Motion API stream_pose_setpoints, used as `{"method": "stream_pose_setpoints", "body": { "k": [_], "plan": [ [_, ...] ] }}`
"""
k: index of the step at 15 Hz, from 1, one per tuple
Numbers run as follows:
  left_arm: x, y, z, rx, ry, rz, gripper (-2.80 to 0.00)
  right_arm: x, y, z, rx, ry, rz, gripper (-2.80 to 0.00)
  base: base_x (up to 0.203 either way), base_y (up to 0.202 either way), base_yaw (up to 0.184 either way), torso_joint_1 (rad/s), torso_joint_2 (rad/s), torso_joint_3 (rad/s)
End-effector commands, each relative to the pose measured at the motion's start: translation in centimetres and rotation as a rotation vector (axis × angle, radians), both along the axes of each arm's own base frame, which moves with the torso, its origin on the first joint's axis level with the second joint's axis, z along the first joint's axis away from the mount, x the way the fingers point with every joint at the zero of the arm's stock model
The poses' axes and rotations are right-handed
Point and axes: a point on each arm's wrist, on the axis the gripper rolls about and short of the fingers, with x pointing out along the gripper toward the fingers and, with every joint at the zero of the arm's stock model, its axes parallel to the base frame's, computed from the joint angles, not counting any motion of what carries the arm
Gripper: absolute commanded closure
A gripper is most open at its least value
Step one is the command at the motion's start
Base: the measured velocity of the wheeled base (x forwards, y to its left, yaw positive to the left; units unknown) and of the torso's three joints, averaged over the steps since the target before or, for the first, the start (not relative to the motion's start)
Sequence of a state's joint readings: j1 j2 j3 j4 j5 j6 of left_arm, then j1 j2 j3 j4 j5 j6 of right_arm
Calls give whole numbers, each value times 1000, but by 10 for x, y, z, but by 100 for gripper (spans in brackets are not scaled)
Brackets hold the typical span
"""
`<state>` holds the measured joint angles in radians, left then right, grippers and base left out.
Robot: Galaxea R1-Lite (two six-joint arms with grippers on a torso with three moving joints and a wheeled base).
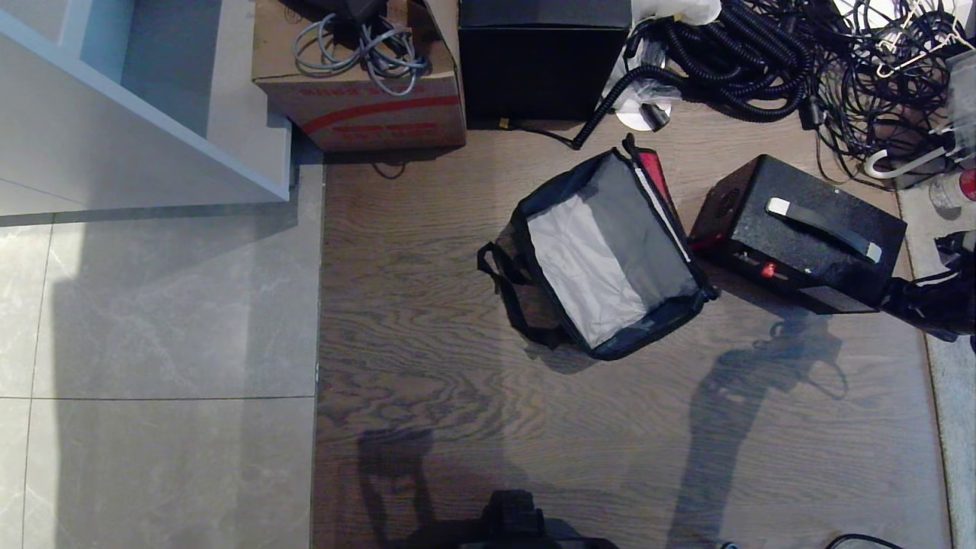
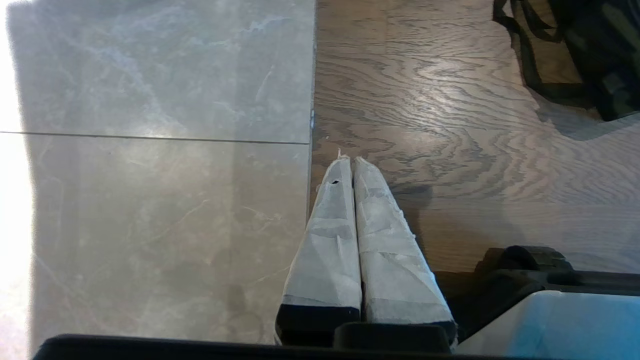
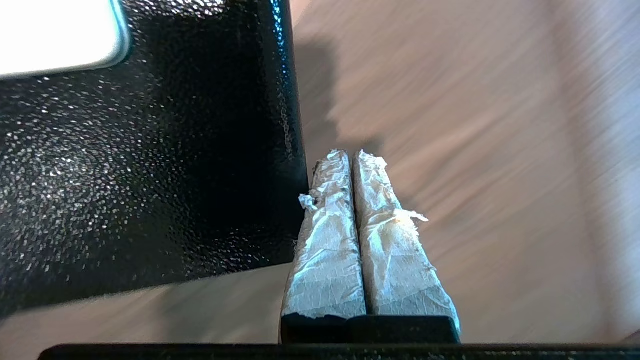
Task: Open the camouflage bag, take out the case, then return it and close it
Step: Grip the handle again
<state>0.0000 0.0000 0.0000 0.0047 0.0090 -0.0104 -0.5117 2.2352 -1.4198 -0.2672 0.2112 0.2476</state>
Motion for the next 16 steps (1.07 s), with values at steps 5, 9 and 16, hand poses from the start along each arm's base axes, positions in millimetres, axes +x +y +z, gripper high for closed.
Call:
{"method": "stream_pose_setpoints", "body": {
  "k": [5,9,16],
  "plan": [
    [0,0,0,0,0,0,0,-24,93,43,251,37,48,0,0,0,0,0,0,0],
    [0,0,0,0,0,0,0,-42,103,60,228,41,83,0,0,0,0,0,0,0],
    [0,0,0,0,0,0,0,-28,111,84,-214,-114,343,0,0,0,0,0,0,0]
  ]
}}
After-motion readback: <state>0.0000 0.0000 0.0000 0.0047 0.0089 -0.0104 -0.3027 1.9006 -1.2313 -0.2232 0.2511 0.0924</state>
